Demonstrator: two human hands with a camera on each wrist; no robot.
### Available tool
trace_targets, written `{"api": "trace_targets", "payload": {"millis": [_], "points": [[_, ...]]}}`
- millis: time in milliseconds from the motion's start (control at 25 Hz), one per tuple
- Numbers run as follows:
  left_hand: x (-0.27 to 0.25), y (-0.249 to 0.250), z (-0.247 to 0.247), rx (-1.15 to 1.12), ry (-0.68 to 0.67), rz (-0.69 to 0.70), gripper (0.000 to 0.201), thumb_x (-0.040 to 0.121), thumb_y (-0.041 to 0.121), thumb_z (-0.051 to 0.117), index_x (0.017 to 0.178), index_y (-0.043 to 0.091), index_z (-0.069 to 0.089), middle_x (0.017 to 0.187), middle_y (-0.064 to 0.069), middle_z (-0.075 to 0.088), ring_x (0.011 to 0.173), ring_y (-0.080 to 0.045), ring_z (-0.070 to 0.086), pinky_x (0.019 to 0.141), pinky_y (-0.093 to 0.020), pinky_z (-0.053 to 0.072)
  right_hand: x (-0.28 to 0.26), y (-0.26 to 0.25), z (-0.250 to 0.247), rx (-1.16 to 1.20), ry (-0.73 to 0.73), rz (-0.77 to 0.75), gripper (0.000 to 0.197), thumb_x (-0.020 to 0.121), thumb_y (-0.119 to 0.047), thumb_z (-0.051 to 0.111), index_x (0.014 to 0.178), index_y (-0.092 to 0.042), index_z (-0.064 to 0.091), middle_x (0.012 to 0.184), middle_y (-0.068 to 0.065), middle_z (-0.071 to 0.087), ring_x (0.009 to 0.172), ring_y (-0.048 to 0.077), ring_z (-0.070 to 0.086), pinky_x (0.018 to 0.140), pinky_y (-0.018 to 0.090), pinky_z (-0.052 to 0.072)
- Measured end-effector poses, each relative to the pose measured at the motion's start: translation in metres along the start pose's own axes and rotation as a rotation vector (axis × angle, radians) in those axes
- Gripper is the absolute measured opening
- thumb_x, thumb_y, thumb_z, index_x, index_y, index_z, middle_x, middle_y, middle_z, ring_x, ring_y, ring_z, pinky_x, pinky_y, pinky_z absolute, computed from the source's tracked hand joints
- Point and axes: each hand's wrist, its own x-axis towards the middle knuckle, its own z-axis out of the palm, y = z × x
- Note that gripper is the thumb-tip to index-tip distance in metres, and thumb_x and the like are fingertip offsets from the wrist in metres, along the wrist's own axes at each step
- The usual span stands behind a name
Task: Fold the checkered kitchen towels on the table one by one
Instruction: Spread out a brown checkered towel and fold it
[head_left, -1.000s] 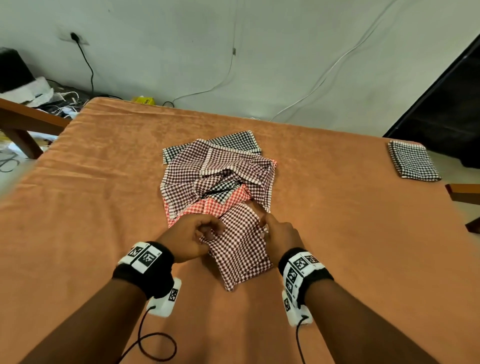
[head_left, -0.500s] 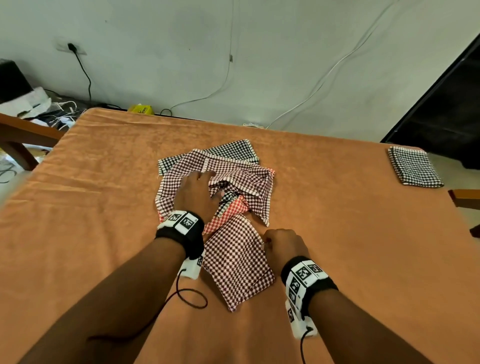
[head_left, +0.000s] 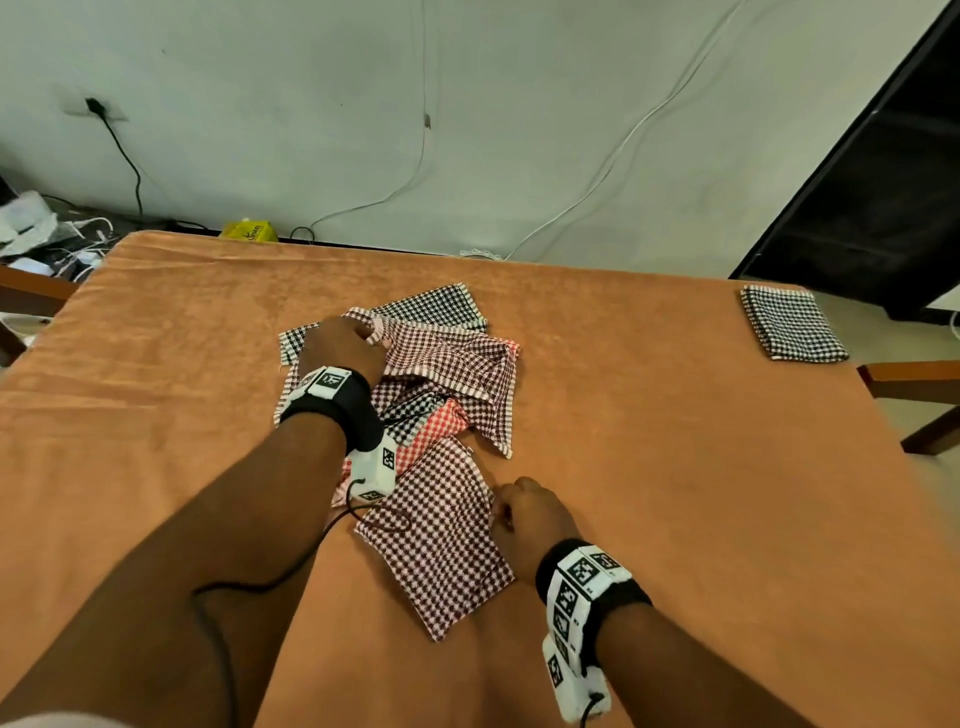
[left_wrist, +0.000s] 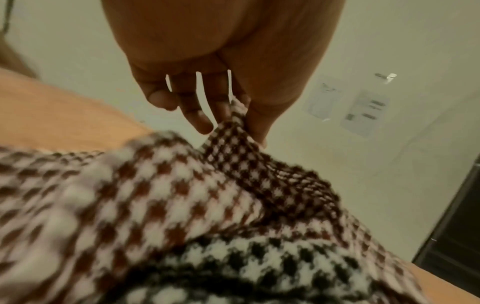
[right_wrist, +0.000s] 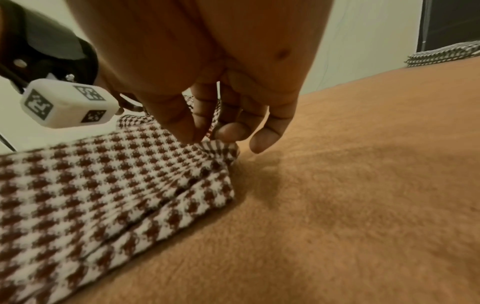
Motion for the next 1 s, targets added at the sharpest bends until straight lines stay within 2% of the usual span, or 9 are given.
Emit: {"api": "trace_targets", "payload": {"millis": [160,240,360,440,560,680,800,920,1000], "points": [[-0.035,0.041,-0.036,-0.234,0.081,0.264,0.022,0.081,0.039,0.076,0.093,0.02,0.075,0.09,0.0,0.074,0.086,-0.02,0.068,0.077,-0.028,0.053,-0.008,-0.008,-0.021,0.17,0.12,0.028,0.008,0.081,-0.017,0.062,0.087,-0.02,0.067,0.094,0.0,0.062,0.082,0.017,0.059,0.074,0.032,0.053],[-0.068,0.07,-0.063,-0.463,-0.025,0.456,0.009,0.086,0.028,0.074,0.086,0.023,0.067,0.079,0.008,0.068,0.074,-0.009,0.063,0.067,-0.022,0.047,-0.018,-0.018,-0.056,0.38,0.315,-0.023,0.018,0.081,-0.013,0.068,0.095,-0.024,0.065,0.095,-0.003,0.063,0.076,0.009,0.058,0.064,0.023,0.05],[-0.123,0.104,-0.104,-0.533,-0.247,0.784,0.008,0.09,0.021,0.07,0.091,0.02,0.062,0.075,0.01,0.066,0.066,0.0,0.06,0.062,-0.016,0.045,-0.052,-0.039,-0.14,0.38,0.634,-0.397,0.049,0.077,-0.006,0.073,0.119,-0.026,0.059,0.113,-0.004,0.058,0.091,0.011,0.059,0.066,0.021,0.048],[-0.156,0.119,-0.123,-0.548,-0.304,0.871,0.008,0.09,0.02,0.069,0.093,0.017,0.063,0.072,0.008,0.069,0.06,0.0,0.062,0.057,-0.017,0.046,-0.08,-0.053,-0.196,0.25,0.661,-0.593,0.064,0.076,-0.02,0.079,0.134,-0.023,0.05,0.128,-0.003,0.052,0.107,0.012,0.056,0.073,0.019,0.049],[-0.197,0.139,-0.136,-0.716,-0.355,0.72,0.003,0.093,0.014,0.066,0.094,0.013,0.064,0.065,-0.002,0.07,0.057,-0.018,0.067,0.055,-0.027,0.05,-0.108,-0.07,-0.229,0.199,0.593,-0.56,0.082,0.071,-0.053,0.077,0.142,-0.028,0.042,0.124,-0.006,0.054,0.097,0.007,0.06,0.074,0.024,0.052],[-0.221,0.142,-0.139,-0.787,-0.409,0.664,0.01,0.087,0.011,0.06,0.093,0.013,0.068,0.072,-0.016,0.071,0.065,-0.035,0.067,0.065,-0.047,0.056,-0.117,-0.071,-0.214,0.177,0.743,-0.493,0.058,0.078,-0.026,0.068,0.134,-0.017,0.054,0.109,-0.001,0.065,0.087,0.013,0.065,0.076,0.035,0.057],[-0.244,0.127,-0.133,-0.747,-0.325,0.687,0.023,0.077,0.004,0.057,0.095,0.007,0.071,0.081,-0.012,0.074,0.075,-0.021,0.072,0.071,-0.038,0.06,-0.128,-0.051,-0.197,0.384,0.794,-0.501,0.034,0.079,-0.004,0.053,0.106,-0.012,0.071,0.088,-0.004,0.068,0.072,0.014,0.068,0.066,0.04,0.059],[-0.278,0.109,-0.09,-0.908,-0.598,0.452,0.038,0.08,-0.023,0.055,0.113,-0.006,0.062,0.1,-0.028,0.072,0.092,-0.031,0.072,0.078,-0.034,0.06,-0.132,-0.031,-0.167,0.542,0.582,-0.275,0.035,0.076,-0.012,0.069,0.11,-0.019,0.07,0.085,-0.009,0.066,0.073,0.012,0.067,0.068,0.029,0.056],[-0.296,0.091,-0.05,-0.933,-0.694,0.29,0.063,0.077,-0.029,0.051,0.133,0.001,0.052,0.107,-0.028,0.07,0.094,-0.029,0.07,0.07,-0.031,0.058,-0.128,-0.012,-0.137,0.449,0.445,-0.123,0.048,0.072,-0.022,0.081,0.117,-0.02,0.067,0.092,-0.007,0.064,0.076,0.009,0.063,0.069,0.018,0.049]]}}
